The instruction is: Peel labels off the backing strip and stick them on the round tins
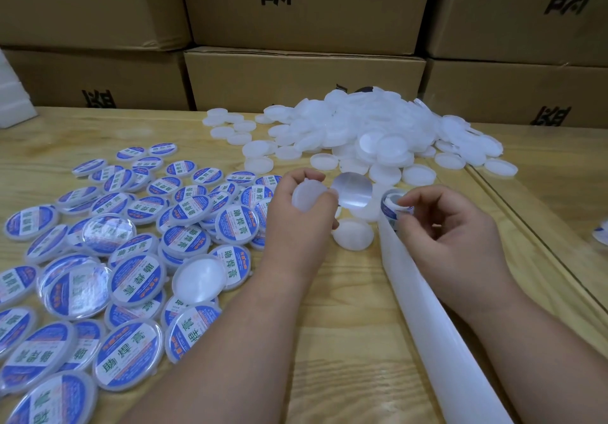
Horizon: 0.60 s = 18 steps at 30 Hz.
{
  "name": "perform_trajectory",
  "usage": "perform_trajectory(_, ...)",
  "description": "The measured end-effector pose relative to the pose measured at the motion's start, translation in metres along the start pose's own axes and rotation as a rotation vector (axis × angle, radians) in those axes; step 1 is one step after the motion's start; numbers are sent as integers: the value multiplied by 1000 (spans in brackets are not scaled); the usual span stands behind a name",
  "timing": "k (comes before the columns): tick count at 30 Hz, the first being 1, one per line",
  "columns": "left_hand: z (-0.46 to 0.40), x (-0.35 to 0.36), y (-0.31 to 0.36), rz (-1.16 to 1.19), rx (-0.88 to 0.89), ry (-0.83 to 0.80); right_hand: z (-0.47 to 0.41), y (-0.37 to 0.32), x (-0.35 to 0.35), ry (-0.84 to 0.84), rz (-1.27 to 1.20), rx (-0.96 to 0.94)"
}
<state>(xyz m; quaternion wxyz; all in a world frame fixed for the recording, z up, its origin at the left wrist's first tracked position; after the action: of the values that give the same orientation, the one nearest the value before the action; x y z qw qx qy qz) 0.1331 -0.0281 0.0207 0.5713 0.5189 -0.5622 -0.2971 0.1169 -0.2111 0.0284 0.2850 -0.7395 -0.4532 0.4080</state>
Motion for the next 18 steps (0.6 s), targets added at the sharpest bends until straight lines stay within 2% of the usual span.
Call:
perform_trajectory(7, 4, 4, -3, -45, -7, -133, 0, -8, 2, -21, 156, -193)
perform_trajectory(18, 8, 13, -4, 28, 1, -374, 3, -12, 1, 38, 134, -178)
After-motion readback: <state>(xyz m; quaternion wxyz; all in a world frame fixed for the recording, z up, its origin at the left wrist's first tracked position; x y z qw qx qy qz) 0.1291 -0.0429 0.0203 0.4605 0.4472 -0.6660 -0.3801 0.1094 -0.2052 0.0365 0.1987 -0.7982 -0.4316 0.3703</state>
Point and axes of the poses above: each hand's wrist, its own z-axis away from the middle knuckle, its own x-axis out of the palm, y = z × x, the point moved 3 cm from there along -z, towards the middle knuckle, and after that the axes turned 9 degrees about z, right-handed, at the moved point
